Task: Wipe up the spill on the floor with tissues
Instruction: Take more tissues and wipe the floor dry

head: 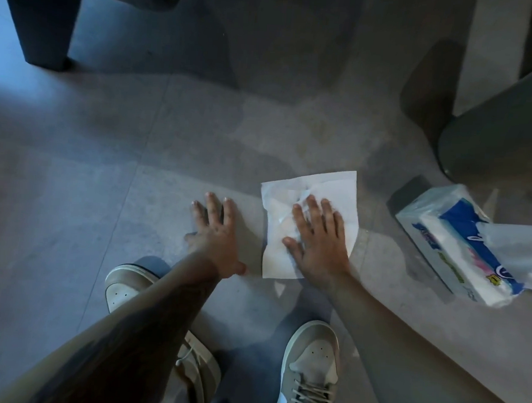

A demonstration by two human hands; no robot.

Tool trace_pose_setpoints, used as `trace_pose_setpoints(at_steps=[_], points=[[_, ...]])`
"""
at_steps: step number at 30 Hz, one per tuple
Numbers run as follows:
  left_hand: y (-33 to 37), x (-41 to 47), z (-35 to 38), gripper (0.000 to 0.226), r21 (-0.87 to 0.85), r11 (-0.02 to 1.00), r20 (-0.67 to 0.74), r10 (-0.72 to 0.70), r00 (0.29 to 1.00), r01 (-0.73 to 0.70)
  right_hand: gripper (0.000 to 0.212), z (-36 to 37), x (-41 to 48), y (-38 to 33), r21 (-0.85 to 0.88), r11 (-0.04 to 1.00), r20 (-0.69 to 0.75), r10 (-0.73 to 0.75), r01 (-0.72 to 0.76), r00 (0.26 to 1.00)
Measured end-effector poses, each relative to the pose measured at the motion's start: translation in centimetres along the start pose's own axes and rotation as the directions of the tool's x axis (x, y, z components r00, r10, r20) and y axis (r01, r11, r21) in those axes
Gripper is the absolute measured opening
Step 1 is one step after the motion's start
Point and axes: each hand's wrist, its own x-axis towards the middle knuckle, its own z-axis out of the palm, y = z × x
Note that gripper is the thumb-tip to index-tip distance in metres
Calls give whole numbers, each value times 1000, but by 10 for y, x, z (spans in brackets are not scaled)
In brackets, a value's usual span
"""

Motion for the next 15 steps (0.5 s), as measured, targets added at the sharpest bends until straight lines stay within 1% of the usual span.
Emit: trace_pose_setpoints(at_steps=[2,5,8,10,13,15], points=[[-1,0,0,145,-5,1000,-2,7,1000,-7,72,-3,4,8,12,998,-5,60,-60,998],[0,-1,2,144,36,999,-30,1,1000,0,73,-6,19,26,6,983,-40,182,-181,983],[2,-2,4,145,46,999,-46,-3,999,5,74,-14,45,46,23,946,-69,325,-324,943],[0,-3,4,144,38,999,-50,11,999,-9,76,-24,71,56,48,912,-45,410,-408,911],[-2,-2,5,144,38,999,-58,19,998,-17,77,-43,114,59,99,868,-50,492,-486,869],[-4,-1,6,143,35,999,-62,25,998,-23,76,-53,140,54,142,850,-52,518,-508,854]])
